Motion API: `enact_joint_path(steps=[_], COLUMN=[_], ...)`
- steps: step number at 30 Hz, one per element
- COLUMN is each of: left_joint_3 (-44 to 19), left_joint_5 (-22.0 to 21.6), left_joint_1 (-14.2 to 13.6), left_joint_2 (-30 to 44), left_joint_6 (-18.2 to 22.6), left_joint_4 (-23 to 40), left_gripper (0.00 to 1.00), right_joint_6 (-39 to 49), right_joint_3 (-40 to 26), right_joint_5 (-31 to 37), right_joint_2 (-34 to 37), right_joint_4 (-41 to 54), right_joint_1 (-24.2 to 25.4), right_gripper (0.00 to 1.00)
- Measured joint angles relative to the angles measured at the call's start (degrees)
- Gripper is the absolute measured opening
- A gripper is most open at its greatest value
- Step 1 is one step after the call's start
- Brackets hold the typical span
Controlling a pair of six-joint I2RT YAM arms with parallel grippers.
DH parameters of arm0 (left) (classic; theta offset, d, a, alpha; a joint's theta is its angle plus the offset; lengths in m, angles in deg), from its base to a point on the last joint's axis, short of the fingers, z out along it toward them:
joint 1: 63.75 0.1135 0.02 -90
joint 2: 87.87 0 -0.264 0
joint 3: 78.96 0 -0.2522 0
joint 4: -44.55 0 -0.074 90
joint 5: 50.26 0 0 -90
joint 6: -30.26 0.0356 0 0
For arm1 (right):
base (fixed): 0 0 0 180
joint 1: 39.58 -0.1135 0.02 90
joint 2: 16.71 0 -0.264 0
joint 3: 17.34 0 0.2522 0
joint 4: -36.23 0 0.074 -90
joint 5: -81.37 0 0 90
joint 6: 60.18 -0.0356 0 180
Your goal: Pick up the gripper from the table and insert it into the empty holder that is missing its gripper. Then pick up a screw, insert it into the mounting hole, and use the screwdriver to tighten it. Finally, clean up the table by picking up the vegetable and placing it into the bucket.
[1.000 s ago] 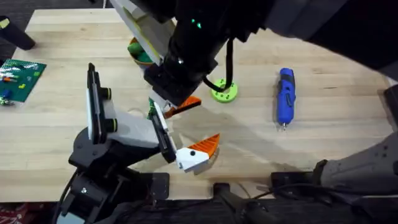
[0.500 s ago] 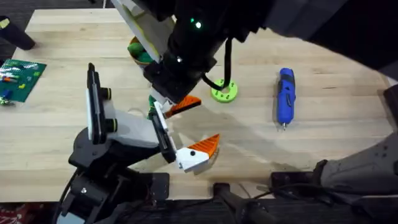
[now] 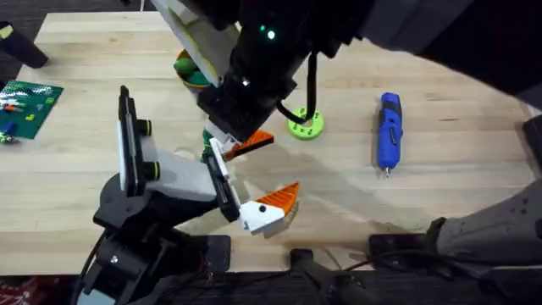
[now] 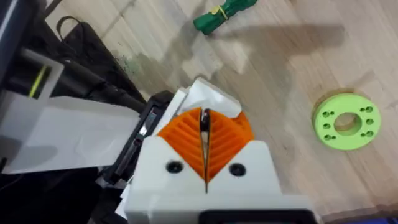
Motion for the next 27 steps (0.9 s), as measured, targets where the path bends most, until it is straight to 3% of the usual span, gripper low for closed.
enact_joint_path(steps=[27], left_joint_3=[0.0], left_joint_5=[0.0], left_joint_1=[0.0], left_joint_2=[0.1], left_joint_6=[-0.5], left_joint_4=[0.0], left_gripper=[0.983], right_joint_6=[0.0], right_joint_3=[-0.1], right_joint_5=[0.0], right_joint_2=[1.8], right_joint_4=[0.0], right_joint_1=[0.0], right_gripper=[0.009])
